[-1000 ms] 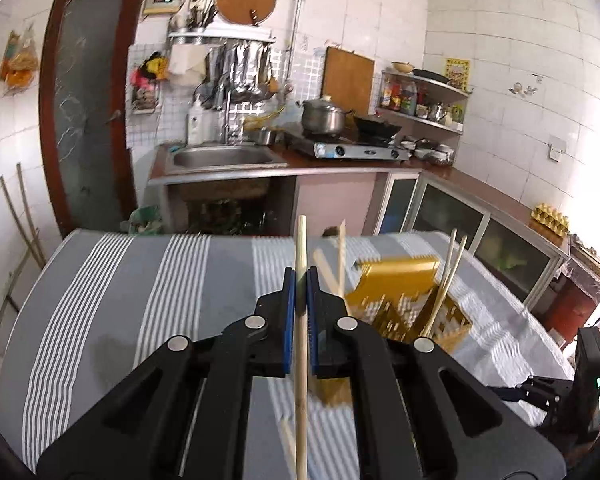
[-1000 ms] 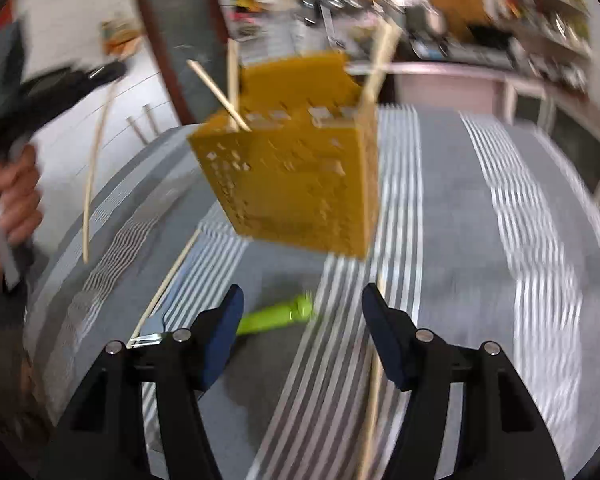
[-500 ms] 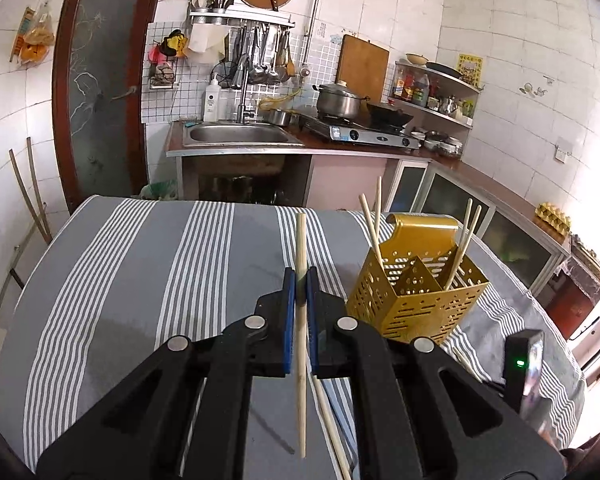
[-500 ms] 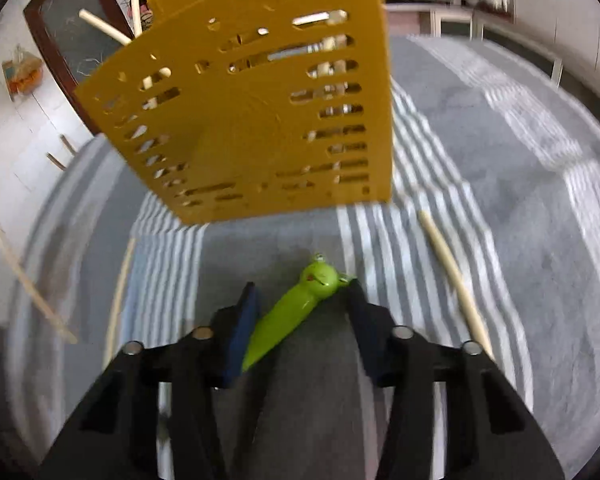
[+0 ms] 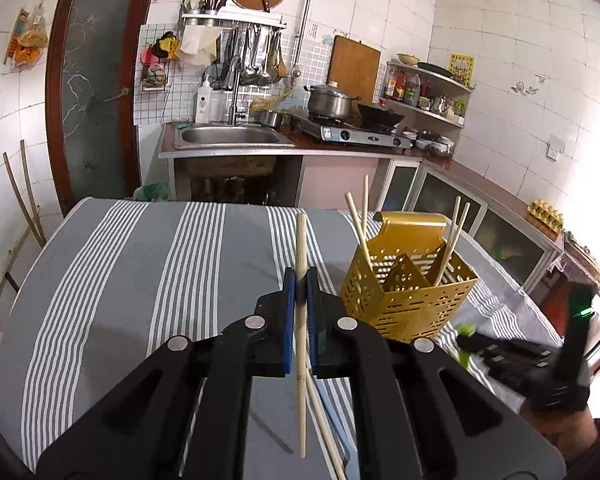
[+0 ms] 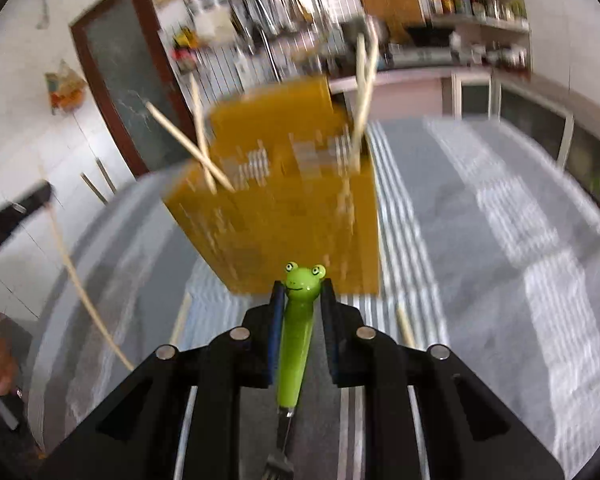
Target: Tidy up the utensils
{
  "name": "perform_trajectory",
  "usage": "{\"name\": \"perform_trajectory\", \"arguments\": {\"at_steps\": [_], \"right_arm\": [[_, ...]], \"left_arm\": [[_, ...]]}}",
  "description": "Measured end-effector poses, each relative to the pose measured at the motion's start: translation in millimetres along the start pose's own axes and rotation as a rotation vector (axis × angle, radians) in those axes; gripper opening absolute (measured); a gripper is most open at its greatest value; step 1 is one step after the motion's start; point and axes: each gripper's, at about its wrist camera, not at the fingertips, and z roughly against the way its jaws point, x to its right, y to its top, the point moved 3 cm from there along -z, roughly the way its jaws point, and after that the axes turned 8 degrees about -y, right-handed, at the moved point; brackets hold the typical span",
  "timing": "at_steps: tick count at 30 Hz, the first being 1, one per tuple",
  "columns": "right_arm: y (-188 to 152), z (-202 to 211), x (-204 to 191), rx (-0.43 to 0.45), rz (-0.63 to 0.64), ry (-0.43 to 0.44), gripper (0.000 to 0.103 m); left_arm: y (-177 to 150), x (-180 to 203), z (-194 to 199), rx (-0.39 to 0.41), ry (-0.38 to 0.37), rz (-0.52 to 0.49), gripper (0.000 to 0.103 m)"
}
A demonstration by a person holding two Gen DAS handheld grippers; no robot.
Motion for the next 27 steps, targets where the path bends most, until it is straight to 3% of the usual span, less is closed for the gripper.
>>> {"name": "perform_trajectory", "arguments": {"at_steps": [4, 7, 27], "right_arm": [[22, 40, -7, 0.169, 0.047, 0.028, 0.019], [35, 49, -10, 0.226, 0.056, 0.048, 0.019], [127, 117, -2, 0.433, 0.152, 0.006, 0.019]], "left_arm": [[1, 5, 2, 0.004, 0.003, -0.008, 0.004], [0, 8, 1, 0.003, 0.008, -0.01, 0.004], [69, 69, 22, 0.126, -0.023, -0.097, 0.004]]}}
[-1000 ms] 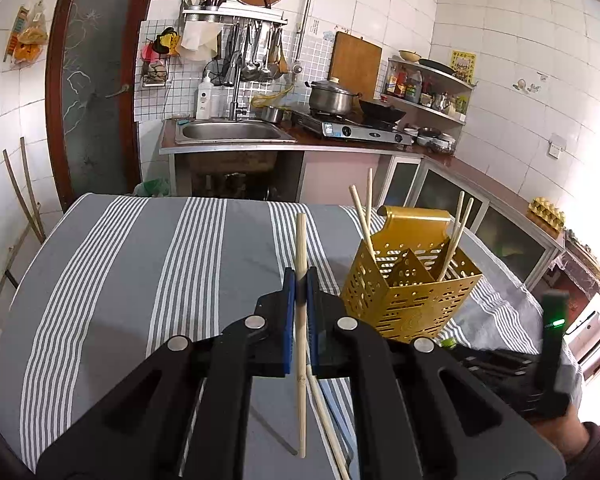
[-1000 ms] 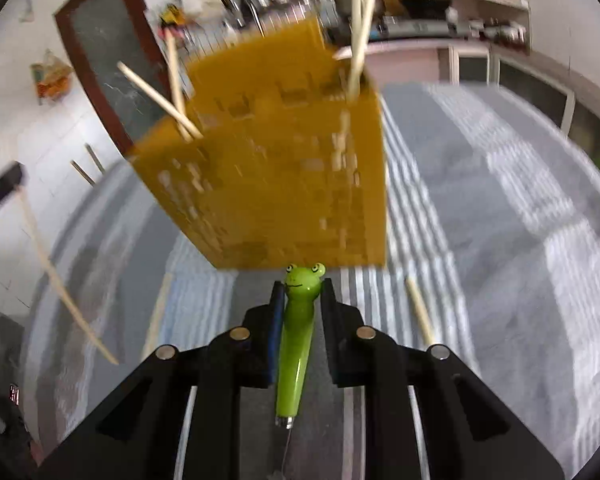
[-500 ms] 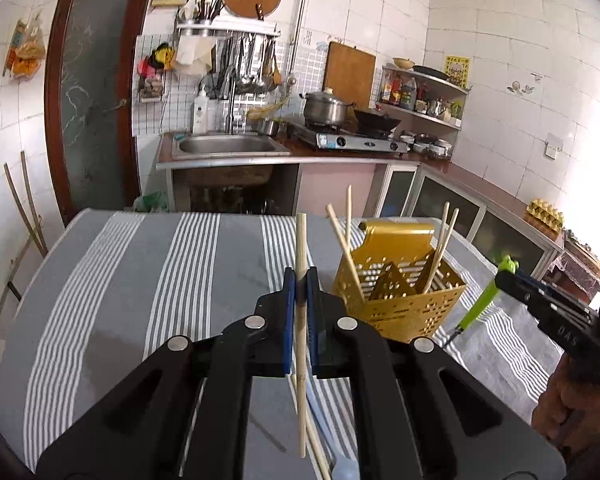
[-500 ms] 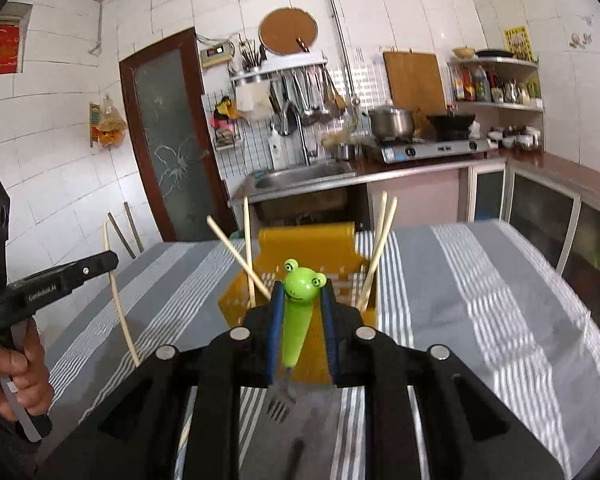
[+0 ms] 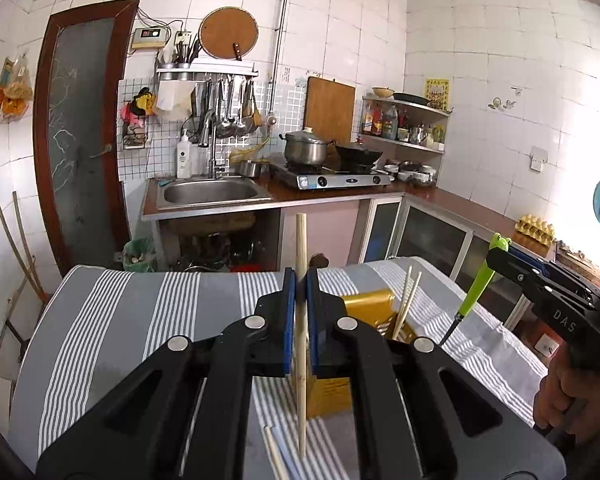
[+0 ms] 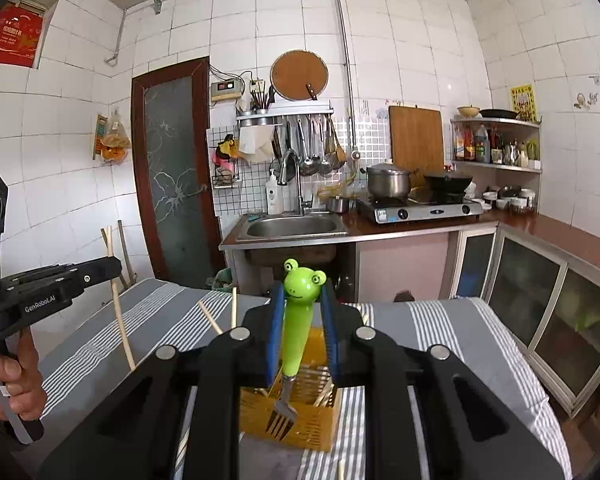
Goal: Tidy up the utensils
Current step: 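Carry the fork and the chopstick above the yellow holder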
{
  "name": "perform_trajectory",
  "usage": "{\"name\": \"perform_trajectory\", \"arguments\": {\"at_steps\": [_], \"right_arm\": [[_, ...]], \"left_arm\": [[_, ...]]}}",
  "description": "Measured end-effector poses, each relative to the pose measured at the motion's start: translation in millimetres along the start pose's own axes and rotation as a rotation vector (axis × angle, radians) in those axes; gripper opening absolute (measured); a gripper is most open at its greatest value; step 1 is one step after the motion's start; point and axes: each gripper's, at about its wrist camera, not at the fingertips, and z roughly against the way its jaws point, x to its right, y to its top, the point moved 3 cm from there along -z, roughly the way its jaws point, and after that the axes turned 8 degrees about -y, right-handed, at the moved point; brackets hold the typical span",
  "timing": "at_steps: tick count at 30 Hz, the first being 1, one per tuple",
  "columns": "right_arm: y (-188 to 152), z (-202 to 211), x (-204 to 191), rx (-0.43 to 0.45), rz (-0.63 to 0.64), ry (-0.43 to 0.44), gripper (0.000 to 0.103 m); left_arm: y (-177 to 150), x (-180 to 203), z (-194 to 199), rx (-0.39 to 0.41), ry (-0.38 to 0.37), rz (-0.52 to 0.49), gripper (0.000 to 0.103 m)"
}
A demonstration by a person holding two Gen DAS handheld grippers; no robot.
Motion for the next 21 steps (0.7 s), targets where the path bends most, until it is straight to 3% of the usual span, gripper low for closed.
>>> {"name": "perform_trajectory", "arguments": {"at_steps": [21], "right_arm": [[36, 11, 3, 0.083, 0.061, -0.009, 0.019]], "left_arm": [[41, 35, -17, 0.063, 0.016, -0.06, 0.004]]}}
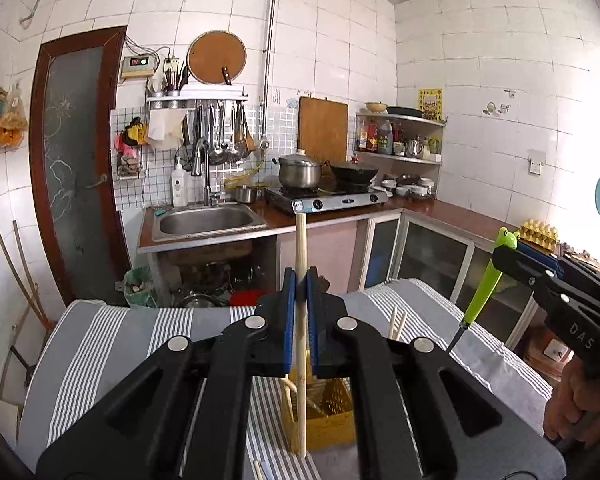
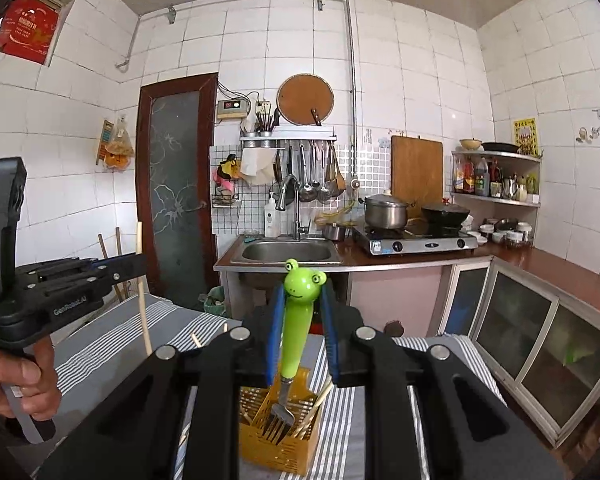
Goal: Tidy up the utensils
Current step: 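Carry the fork and the chopstick above the yellow holder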
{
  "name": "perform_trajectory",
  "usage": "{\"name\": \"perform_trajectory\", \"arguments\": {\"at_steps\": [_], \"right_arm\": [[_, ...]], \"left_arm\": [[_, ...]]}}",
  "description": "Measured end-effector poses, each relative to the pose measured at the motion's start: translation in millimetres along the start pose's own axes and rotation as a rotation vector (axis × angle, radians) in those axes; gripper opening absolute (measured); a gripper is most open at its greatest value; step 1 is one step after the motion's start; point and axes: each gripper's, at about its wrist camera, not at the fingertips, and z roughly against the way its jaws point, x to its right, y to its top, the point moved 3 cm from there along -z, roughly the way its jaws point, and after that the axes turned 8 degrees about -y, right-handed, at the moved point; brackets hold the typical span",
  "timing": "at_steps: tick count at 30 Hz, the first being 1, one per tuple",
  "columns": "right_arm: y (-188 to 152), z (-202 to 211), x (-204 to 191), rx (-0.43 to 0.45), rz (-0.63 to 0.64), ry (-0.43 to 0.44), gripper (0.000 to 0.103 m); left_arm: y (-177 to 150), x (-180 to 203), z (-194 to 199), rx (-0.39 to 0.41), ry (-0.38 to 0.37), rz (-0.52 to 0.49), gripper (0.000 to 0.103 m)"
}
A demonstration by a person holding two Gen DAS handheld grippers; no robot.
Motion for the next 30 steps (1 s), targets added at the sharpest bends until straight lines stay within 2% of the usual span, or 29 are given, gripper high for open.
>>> {"name": "perform_trajectory", "arguments": {"at_steps": [12, 24, 30], "right_arm": [[4, -16, -3, 0.011, 0.028, 0.001, 0.019], [8, -37, 3, 0.005, 0.031, -0.001, 0.019], [2, -50, 2, -0.014, 0.027, 0.0, 0.019]], "left_arm": [[22, 10, -18, 0.059, -0.008, -0.025, 0.004], [28, 4, -43, 0.07, -0.013, -0.028, 0.004], [18, 1, -59, 0.049, -0.028, -0.012, 0.004]]}}
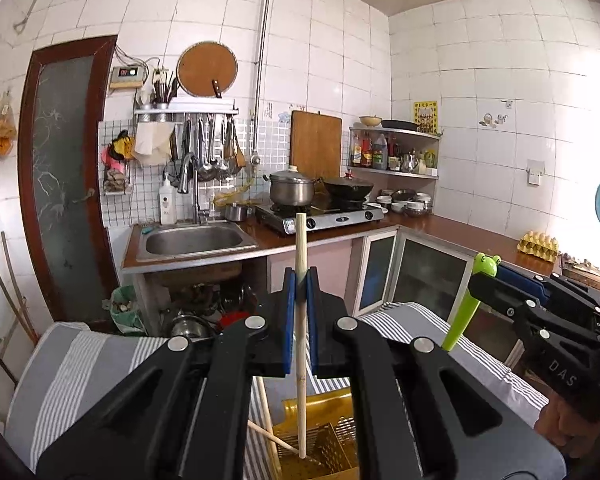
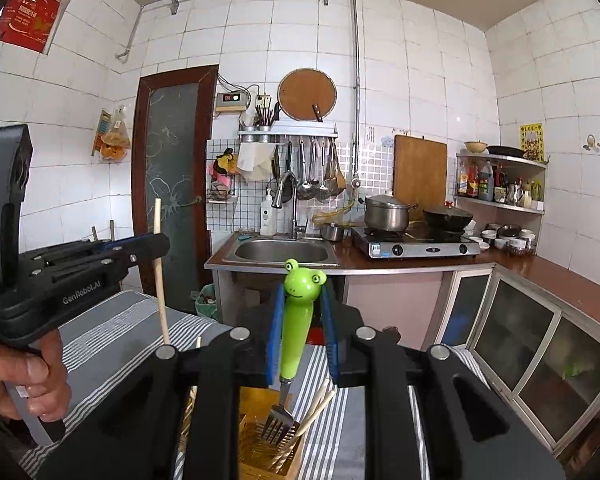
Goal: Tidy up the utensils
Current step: 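Carry the fork and the chopstick above the yellow holder, then lower the fork and chopstick into the holder and open both tools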
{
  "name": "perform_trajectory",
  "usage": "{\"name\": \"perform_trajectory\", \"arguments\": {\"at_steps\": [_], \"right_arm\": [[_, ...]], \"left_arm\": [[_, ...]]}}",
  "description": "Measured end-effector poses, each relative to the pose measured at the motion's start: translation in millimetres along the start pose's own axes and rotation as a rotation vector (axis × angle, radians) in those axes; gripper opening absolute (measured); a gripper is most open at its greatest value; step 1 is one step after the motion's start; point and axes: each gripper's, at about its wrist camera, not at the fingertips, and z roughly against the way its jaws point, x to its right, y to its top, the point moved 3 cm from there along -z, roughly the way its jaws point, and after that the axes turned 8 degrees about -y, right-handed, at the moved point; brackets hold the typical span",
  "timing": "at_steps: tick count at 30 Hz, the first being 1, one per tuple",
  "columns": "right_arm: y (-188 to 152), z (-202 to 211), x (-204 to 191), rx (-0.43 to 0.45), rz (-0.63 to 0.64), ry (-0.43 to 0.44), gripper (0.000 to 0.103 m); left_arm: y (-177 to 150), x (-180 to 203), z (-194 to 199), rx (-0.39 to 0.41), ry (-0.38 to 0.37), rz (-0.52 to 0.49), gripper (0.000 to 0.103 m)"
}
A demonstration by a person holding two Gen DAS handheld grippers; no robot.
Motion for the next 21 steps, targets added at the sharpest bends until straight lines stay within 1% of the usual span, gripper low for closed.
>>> {"name": "perform_trajectory", "arguments": {"at_steps": [4, 6, 9, 14, 15, 16, 17, 18, 19, 20, 21], "right_arm": [[-8, -11, -1, -0.026, 0.002, 0.009, 0.019], [-14, -16, -1, -0.039, 0.004, 0.016, 0.019], [-24, -23, -3, -0.061, 0.006, 0.024, 0.019], [-45, -39, -5, -0.132, 0.012, 0.046, 0.019], [-48, -40, -5, -0.138, 0.015, 0.046, 0.021], [-51, -44, -5, -0.15, 0.023, 0.047, 0.036], [-51, -44, -3, -0.146, 0.019, 0.041, 0.054], [-51, -43, -1, -0.137, 0.013, 0.03, 0.057], [-50, -41, 3, -0.13, 0.005, 0.019, 0.057], [-49, -40, 4, -0.131, 0.003, 0.024, 0.057], [-48, -38, 6, -0.13, 0.002, 0.023, 0.058]], "left_arm": [[-11, -2, -10, -0.008, -0.005, 0.009, 0.004], [-18, -2, -16, -0.008, 0.002, -0.004, 0.004], [-34, -7, -28, -0.044, 0.008, 0.002, 0.004], [-58, -12, -43, -0.1, 0.023, 0.01, 0.004], [-62, -12, -44, -0.107, 0.024, 0.009, 0.004], [-66, -12, -45, -0.115, 0.022, 0.009, 0.005], [-68, -12, -46, -0.121, 0.023, 0.005, 0.008], [-70, -13, -46, -0.126, 0.033, -0.003, 0.017], [-71, -14, -44, -0.122, 0.039, -0.003, 0.024], [-72, -16, -41, -0.12, 0.04, 0.003, 0.028], [-72, -17, -40, -0.123, 0.037, 0.007, 0.039]]}}
